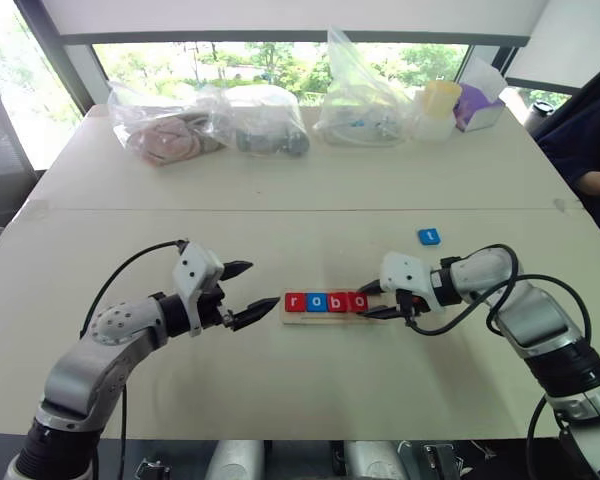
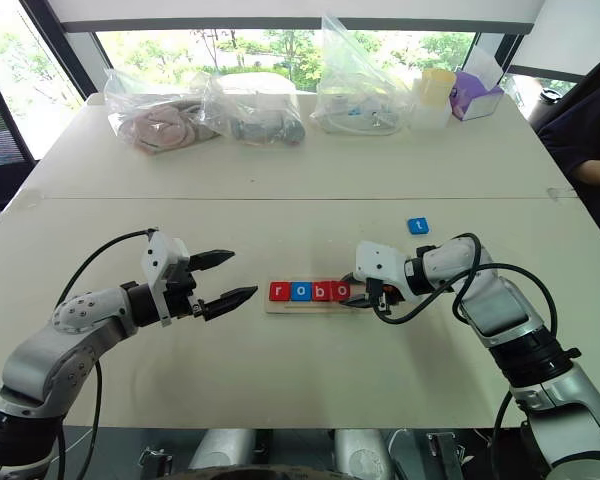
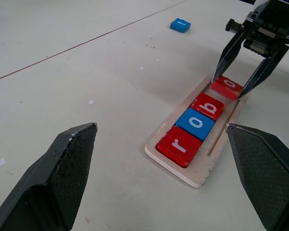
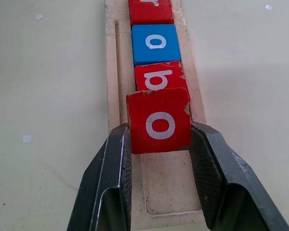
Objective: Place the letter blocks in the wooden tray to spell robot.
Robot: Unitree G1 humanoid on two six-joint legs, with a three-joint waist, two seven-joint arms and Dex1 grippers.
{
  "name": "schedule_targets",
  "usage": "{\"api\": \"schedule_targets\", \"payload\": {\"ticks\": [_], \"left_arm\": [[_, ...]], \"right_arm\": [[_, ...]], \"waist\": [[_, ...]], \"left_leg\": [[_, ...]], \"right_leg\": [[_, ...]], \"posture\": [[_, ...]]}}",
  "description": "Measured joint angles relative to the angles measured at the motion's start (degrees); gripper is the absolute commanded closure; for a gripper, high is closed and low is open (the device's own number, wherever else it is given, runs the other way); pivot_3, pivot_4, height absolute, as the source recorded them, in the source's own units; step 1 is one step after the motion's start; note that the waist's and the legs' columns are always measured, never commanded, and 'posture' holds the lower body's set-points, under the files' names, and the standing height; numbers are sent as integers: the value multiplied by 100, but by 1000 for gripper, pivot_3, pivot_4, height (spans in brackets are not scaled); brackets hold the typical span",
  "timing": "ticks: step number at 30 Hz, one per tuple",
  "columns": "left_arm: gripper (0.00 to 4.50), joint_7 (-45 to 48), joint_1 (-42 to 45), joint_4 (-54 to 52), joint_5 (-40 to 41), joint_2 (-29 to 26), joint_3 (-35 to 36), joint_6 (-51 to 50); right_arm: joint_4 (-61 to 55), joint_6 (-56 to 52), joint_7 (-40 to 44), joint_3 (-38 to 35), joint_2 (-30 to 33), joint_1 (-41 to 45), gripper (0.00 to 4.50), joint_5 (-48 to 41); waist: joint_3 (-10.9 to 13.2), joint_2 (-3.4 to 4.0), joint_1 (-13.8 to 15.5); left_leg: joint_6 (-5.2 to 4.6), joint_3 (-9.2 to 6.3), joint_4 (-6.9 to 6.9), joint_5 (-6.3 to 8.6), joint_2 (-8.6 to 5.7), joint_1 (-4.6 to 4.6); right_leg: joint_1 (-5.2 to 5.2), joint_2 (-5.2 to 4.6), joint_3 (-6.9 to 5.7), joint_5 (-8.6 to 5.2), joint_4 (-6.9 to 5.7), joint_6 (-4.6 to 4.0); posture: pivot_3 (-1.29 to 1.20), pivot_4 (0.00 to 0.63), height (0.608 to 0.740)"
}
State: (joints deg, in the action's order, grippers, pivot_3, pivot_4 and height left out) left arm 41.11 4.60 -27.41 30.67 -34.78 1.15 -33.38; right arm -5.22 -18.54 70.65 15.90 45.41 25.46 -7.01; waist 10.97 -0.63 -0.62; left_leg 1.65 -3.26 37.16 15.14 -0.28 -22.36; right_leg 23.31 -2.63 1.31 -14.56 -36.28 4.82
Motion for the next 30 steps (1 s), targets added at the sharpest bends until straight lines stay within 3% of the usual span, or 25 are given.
{"api": "schedule_targets", "payload": {"ticks": [5,11,12,22,30], "left_arm": [[0,-6,0,-36,4,0,0,-4],[0,-8,0,-41,6,0,0,-6],[0,-8,0,-42,7,0,0,-6],[0,-10,18,-43,11,2,-1,-11],[0,-15,53,-43,10,38,-17,-13]], "right_arm": [[0,2,6,7,0,0,3378,8],[1,2,6,62,-1,0,287,13],[2,2,6,65,-1,0,88,13],[5,-431,-247,-232,-135,74,88,-222],[910,-1390,-2631,-1383,-703,514,88,64]], "waist": [[0,0,0],[0,0,0],[0,0,0],[0,0,2],[-1,0,21]], "left_leg": [[0,0,0,0,0,0],[0,0,0,0,0,0],[0,1,0,0,0,0],[0,0,1,0,0,0],[1,1,-1,-1,-5,-4]], "right_leg": [[0,0,0,0,0,0],[0,0,0,0,0,0],[0,0,0,0,0,0],[0,0,0,0,-1,0],[3,-5,1,1,-3,-1]], "posture": [[0,150,740],[0,150,740],[0,150,740],[0,150,740],[0,150,740]]}}
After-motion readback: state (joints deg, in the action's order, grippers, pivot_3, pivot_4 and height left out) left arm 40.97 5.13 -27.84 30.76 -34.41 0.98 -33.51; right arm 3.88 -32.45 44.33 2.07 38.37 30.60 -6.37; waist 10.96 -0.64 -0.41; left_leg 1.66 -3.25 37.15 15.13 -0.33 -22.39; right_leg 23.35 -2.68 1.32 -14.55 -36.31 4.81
